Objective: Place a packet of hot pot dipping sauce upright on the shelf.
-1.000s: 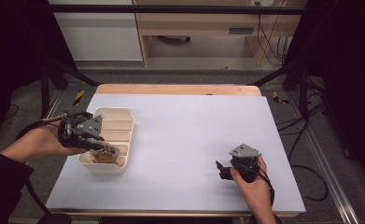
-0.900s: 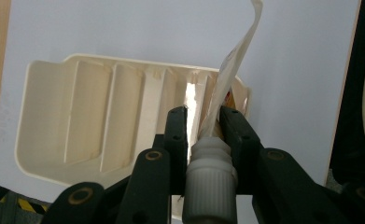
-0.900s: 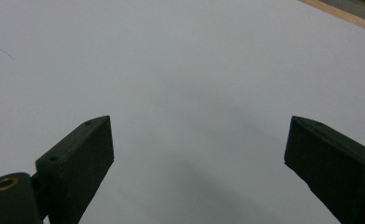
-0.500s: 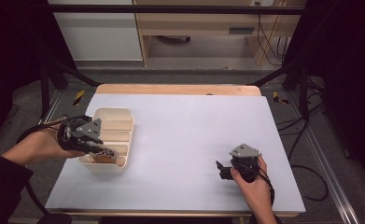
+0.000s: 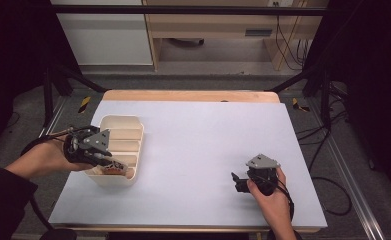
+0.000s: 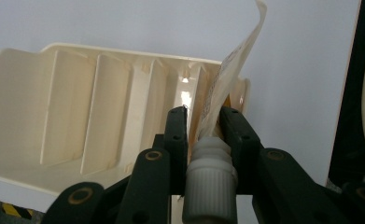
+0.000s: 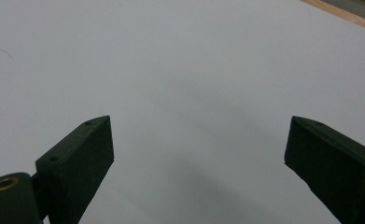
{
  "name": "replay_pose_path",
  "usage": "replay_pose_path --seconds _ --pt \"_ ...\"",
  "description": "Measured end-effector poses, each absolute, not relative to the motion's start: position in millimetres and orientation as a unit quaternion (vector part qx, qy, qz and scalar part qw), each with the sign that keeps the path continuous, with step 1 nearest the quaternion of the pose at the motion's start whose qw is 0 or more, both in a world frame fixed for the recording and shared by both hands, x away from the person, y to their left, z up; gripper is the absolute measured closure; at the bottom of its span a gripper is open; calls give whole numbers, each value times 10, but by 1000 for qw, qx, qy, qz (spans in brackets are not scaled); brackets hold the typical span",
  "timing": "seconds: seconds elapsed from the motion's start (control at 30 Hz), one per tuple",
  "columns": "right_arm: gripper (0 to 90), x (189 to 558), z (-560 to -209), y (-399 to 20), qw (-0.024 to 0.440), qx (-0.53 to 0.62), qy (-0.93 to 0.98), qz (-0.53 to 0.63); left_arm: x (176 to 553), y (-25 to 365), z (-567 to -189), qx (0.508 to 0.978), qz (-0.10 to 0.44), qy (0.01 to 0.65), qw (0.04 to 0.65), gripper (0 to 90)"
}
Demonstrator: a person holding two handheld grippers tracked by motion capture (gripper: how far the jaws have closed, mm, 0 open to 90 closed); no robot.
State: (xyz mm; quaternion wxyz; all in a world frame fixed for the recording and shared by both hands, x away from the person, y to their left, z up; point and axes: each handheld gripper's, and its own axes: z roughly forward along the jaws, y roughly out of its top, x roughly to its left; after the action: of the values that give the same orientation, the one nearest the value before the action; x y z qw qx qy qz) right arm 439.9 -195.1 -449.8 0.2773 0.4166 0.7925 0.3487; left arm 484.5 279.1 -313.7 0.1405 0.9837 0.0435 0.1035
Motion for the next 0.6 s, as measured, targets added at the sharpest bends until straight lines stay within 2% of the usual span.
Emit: replay_pose_path --seconds 0.6 --pt "83 4402 -4500 -1953 276 417 792 349 4853 2800 -3156 983 102 49 147 733"
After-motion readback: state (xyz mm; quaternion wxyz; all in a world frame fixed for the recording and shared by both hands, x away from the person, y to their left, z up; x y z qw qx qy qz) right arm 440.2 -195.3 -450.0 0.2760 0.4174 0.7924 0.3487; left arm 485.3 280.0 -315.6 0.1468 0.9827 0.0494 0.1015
